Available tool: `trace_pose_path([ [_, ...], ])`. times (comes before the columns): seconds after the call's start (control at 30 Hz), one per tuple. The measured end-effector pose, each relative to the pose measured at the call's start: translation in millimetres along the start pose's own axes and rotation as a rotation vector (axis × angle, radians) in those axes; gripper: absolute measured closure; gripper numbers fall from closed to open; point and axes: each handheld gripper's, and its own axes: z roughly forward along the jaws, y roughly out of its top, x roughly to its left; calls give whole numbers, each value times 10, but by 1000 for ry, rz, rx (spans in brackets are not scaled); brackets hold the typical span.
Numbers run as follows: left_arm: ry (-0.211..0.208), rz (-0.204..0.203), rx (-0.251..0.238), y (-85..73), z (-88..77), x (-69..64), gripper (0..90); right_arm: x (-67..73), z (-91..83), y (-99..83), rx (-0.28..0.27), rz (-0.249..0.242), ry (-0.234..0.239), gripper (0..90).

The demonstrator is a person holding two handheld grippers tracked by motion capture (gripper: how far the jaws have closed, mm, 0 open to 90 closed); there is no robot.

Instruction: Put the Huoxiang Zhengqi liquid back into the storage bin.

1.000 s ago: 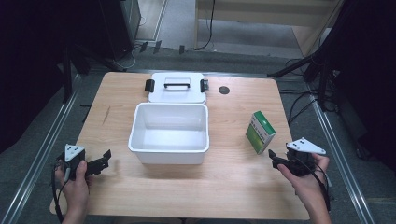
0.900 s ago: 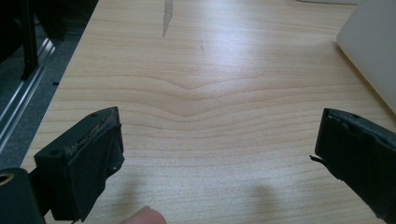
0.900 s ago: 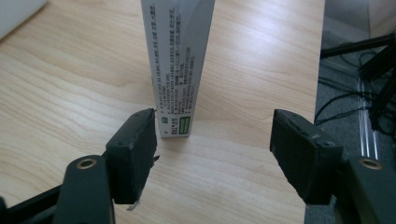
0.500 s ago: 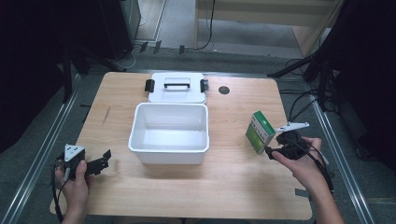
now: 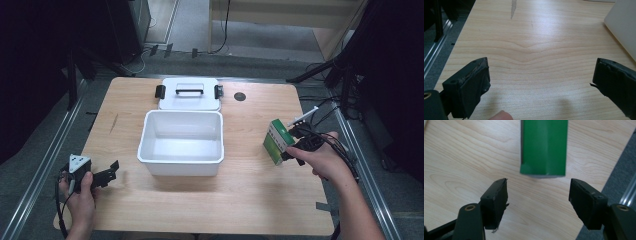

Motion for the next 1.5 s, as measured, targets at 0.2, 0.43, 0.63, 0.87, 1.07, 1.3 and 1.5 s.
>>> trace_pose_path([
  [0.2, -2, -1, 1, 0, 0, 1, 18, 10, -29, 165, 64, -4, 6, 320],
  [0.43, -2, 1, 0, 0, 3, -3, 18, 34, -43, 352, 99, 8, -25, 357],
  [0.63, -2, 0, 2, 1, 1, 0, 18, 39, 0, 516, 115, 34, -27, 376],
  [0.87, -4, -2, 2, 1, 2, 2, 18, 44, 46, 658, 135, 36, -23, 424],
  [1.07, -5, -2, 2, 1, 3, 3, 18, 31, 81, 735, 155, 46, -5, 493],
  [1.3, -4, -1, 3, 1, 2, 1, 18, 1, 123, 801, 171, 54, 17, 559],
  [1.5, -6, -2, 2, 1, 3, 3, 17, -1, 138, 828, 171, 52, 17, 617],
])
